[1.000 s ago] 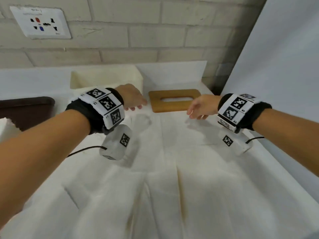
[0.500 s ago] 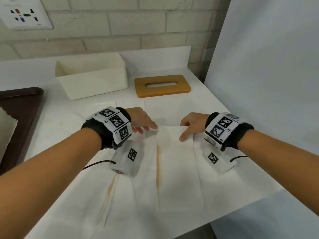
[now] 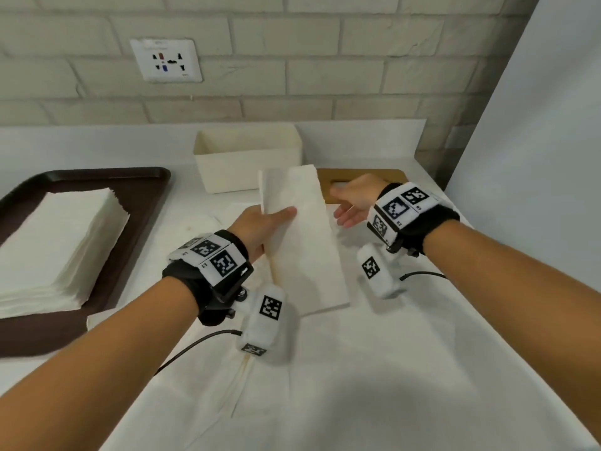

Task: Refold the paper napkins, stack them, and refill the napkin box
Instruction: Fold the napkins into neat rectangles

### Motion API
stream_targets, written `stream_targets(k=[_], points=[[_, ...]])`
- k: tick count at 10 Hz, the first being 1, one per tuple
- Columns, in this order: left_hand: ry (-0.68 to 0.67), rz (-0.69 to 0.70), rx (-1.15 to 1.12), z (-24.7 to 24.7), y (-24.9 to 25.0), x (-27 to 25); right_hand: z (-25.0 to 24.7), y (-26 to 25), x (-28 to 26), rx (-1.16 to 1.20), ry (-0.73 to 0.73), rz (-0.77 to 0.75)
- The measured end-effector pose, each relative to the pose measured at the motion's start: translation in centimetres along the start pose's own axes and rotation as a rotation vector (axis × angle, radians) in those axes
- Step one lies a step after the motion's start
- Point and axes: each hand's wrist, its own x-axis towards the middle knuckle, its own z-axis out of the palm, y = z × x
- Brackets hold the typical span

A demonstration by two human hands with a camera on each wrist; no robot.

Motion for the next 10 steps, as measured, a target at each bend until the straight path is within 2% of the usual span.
stream_targets(k=[1,2,3,4,5,6,7,8,9,10], points=[[0.138,-0.001,0.008,-3.8,-0.4,0.1,2.1,0.4,0.8,-0.320,-0.052,0.047],[0.230,-0.022,-0.013,-7.1,-0.8,-0.1,4.3,0.2,0.6,-0.522,-0.086,0.047],[0.269,-0.042,-0.019,-9.3,-1.5,-0.2,6.5,0.4,2.1,-0.751,-0.104,0.003],[0.264,-0.071,-0.029,-10.5,-1.8,-0.1,6.7,0.4,2.5,-0.789,-0.079,-0.031],[0.216,-0.092,-0.038,-11.1,-1.9,0.3,6.3,0.0,2.1,-0.724,-0.010,-0.036],[0.167,-0.089,-0.058,-11.4,-1.7,0.8,5.8,0.0,1.9,-0.614,-0.006,0.036],[0.126,-0.100,-0.068,-11.6,-1.3,1.5,4.4,-0.7,2.8,-0.337,0.069,0.059],[0.077,-0.099,-0.066,-10.8,-0.3,2.3,2.9,-2.4,2.7,0.046,0.048,-0.031],[0.022,-0.047,-0.043,-9.0,0.9,3.1,1.2,-3.8,1.6,0.462,-0.119,-0.143],[-0.041,0.017,-0.078,-6.8,2.0,3.7,0.7,-4.1,0.5,0.500,-0.243,-0.180]])
